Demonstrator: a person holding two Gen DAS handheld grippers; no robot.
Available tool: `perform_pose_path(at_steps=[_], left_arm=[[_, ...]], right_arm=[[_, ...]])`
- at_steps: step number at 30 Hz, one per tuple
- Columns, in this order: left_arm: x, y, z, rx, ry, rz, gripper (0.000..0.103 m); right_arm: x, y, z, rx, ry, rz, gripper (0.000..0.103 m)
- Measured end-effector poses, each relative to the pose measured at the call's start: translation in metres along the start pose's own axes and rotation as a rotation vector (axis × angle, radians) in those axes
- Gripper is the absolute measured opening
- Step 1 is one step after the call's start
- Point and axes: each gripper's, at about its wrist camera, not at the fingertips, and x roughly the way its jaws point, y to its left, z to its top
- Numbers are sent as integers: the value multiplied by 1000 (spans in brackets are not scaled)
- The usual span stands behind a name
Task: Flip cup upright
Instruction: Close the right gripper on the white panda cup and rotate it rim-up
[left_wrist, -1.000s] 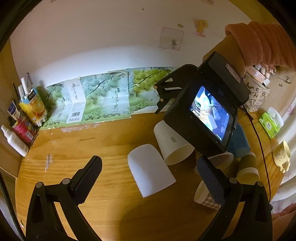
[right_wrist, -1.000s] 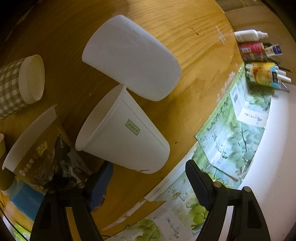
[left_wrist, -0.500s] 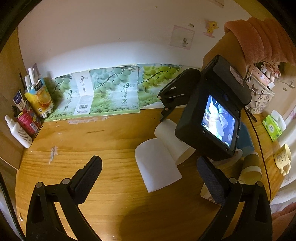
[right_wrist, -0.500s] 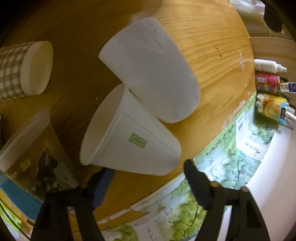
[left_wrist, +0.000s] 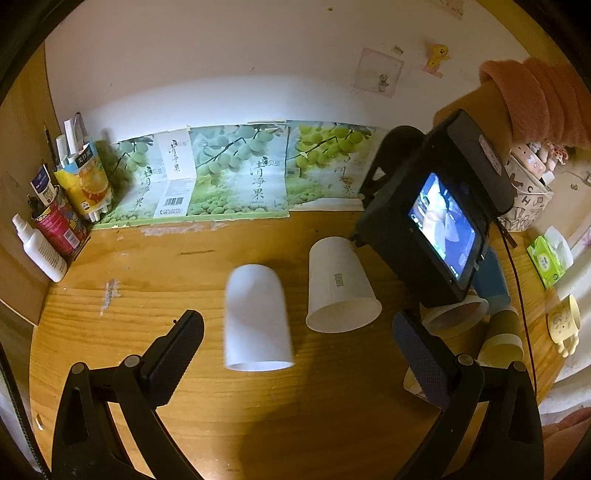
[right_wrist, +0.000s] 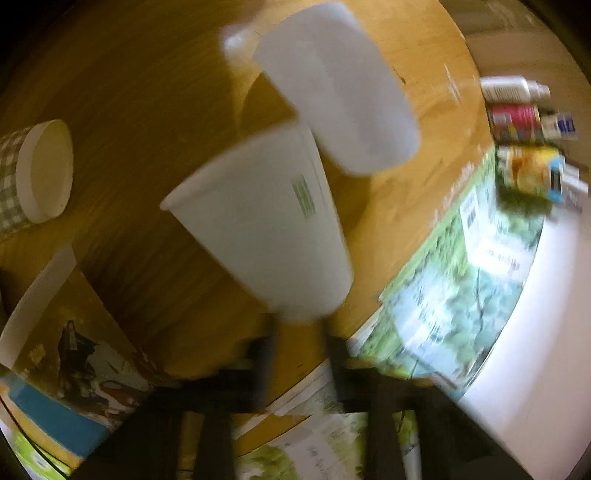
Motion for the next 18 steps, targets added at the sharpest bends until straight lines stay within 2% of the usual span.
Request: perform_pose_path(at_steps=[5, 8, 10, 12, 13, 18], left_arm=[[-1, 5, -3, -8, 7, 20, 102], [-1, 10, -8, -26, 17, 38, 102], [0, 15, -11, -42, 26, 55, 102], [0, 21, -14, -58, 34, 76, 102], [0, 23, -15, -67, 37, 86, 102], [-4, 34, -21, -117, 45, 97, 102]], right_arm=[[-4, 5, -5, 72, 1, 53, 2], [-12, 5, -4, 111, -20, 60, 9], [-16, 4, -3, 113, -30, 45, 20], [-18, 3, -1, 112, -40, 18, 62], [-19, 3, 0, 111, -48, 6, 67], [-24, 2, 13, 73, -92, -45, 68]])
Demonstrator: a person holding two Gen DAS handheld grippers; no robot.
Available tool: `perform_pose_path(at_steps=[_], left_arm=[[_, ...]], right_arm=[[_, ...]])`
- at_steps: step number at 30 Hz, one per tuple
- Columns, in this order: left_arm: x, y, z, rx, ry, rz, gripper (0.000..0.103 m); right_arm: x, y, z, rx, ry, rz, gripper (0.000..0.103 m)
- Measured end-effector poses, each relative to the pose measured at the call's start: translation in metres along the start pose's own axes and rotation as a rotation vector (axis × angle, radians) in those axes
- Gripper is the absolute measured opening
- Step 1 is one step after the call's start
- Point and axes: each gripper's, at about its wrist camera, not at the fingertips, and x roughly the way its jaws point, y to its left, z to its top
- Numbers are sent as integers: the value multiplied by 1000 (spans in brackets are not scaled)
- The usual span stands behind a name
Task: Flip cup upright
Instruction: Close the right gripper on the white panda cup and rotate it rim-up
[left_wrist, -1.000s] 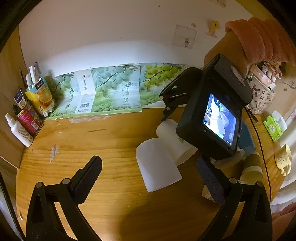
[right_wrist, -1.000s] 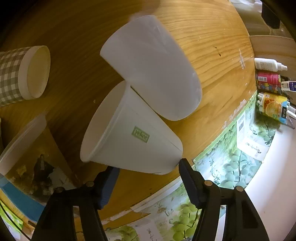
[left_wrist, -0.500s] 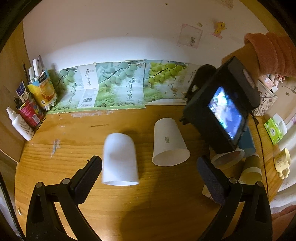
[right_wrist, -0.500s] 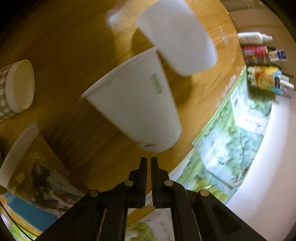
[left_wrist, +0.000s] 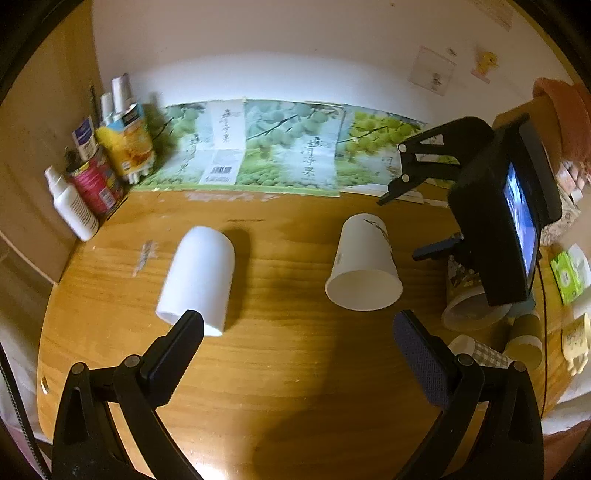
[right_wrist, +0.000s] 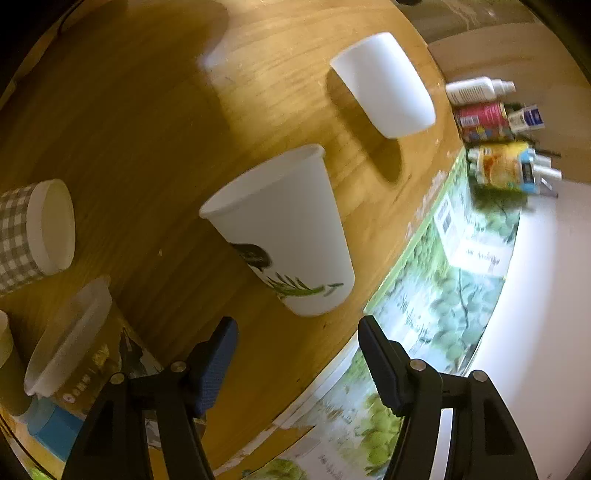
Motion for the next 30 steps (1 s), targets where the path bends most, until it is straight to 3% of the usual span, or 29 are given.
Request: perform_pose_path(at_steps=[9, 19, 30], left_arm=[[-6, 4, -8, -41, 2, 16, 102], [-8, 8, -13, -73, 16, 39, 102], [-11, 15, -14, -120, 21, 46, 102]], right_arm=[[12, 3, 22, -134, -30, -61, 68], [32, -23, 42, -163, -42, -68, 69], [51, -47, 58, -67, -29, 4, 67]])
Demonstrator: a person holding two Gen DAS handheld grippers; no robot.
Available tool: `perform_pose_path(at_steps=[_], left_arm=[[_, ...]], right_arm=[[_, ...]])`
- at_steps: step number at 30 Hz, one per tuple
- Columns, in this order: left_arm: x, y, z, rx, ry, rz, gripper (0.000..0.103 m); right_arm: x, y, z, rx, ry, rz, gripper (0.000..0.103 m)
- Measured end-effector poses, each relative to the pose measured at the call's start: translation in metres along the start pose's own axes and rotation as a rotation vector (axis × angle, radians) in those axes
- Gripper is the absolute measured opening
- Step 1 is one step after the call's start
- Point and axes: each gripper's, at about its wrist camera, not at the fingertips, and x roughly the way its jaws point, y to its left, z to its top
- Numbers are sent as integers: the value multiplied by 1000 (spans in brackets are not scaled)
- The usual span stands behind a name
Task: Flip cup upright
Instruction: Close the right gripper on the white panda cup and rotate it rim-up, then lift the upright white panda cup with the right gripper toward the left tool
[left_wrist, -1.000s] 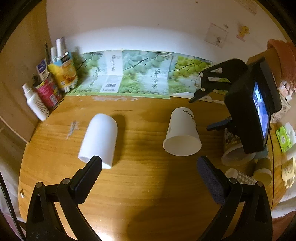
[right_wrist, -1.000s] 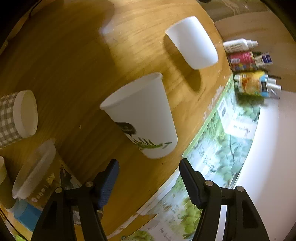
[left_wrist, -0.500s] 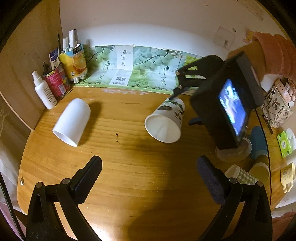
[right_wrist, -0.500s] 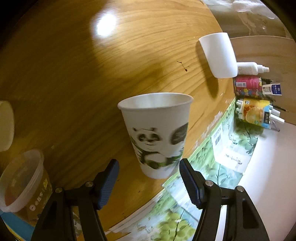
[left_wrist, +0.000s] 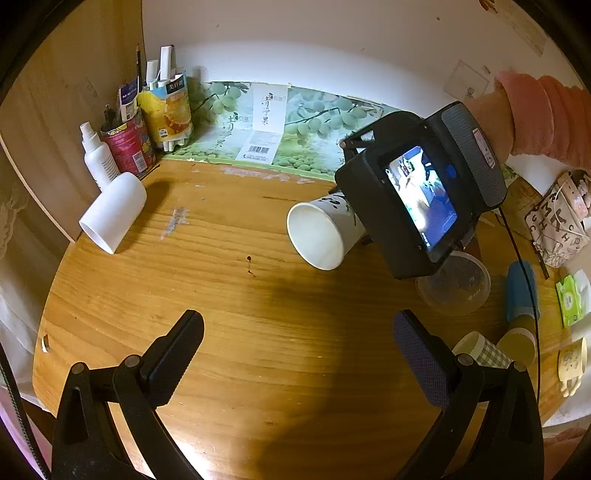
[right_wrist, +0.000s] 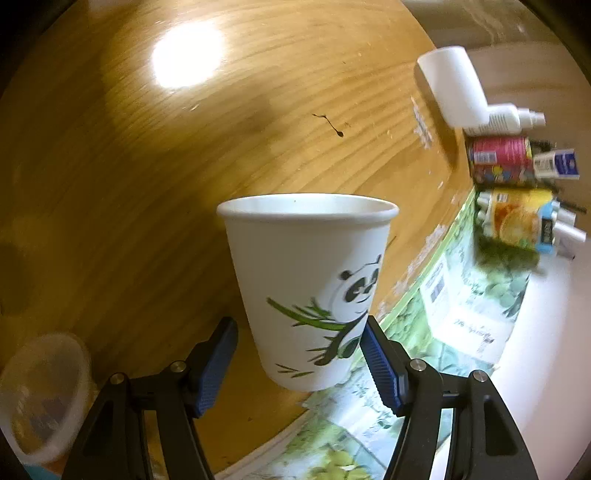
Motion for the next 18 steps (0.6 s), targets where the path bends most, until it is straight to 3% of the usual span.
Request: perform_pose_path(at_steps=[2, 11, 18], left_arm=[[-1, 0, 0, 0, -2, 1, 102], [-6, 2, -3, 0, -6, -23, 102], [-18, -1, -5, 17, -20, -40, 102]], right_arm=[[4, -3, 1, 24, 10, 9, 58], [4, -26, -1, 334, 71, 81, 58], [-17, -39, -9, 654, 102, 98, 58]])
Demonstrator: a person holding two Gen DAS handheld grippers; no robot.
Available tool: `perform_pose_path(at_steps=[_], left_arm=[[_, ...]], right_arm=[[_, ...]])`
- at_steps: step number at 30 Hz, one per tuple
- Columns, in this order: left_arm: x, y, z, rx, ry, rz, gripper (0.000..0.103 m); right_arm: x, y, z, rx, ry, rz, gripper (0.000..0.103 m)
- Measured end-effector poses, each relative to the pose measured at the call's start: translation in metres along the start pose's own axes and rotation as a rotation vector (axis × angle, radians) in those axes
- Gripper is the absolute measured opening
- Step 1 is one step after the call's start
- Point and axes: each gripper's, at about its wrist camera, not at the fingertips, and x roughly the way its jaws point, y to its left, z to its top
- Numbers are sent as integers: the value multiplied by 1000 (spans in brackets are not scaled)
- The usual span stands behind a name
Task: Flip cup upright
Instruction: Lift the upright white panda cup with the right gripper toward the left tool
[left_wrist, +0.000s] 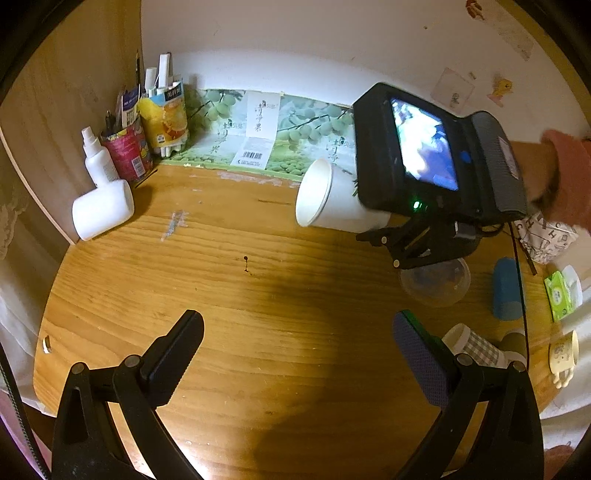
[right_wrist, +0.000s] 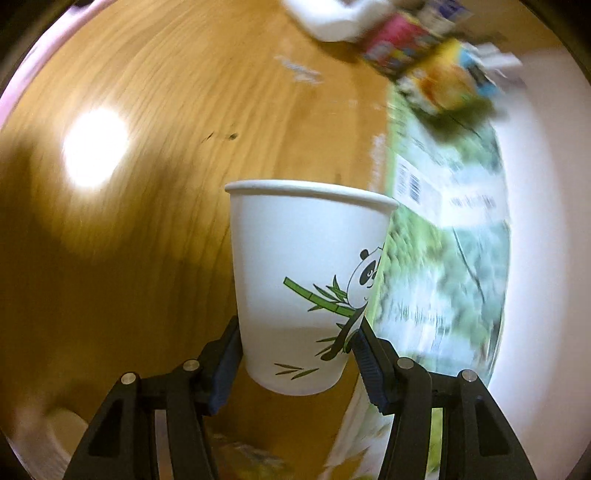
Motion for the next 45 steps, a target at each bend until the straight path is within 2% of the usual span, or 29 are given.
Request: perform_pose_path(at_steps=[7, 14, 21, 29, 35, 39, 45], left_arm=[[-16, -3, -1, 42, -31, 19, 102], [-27, -5, -4, 54, -29, 14, 102], [-41, -18, -4, 97, -51, 22, 102], [-58, -45, -11, 133, -76, 13, 102], [-74, -64, -27, 120, -81, 6, 102], [-79, -75, -39, 116, -58, -13, 102], [-86, -88, -60, 130, -43, 5, 102]], right_arm=[[-34, -8, -19, 333, -28, 50, 58], [-70, -3, -45, 650, -99, 76, 58], [-93, 11, -86, 968, -120, 104, 58], [-115, 44, -146, 1291, -125, 180, 58], [-140, 83, -180, 1445, -159, 226, 58], [-151, 106, -191, 1492, -172, 252, 58], [-156, 140, -200, 1555, -176, 301, 58]])
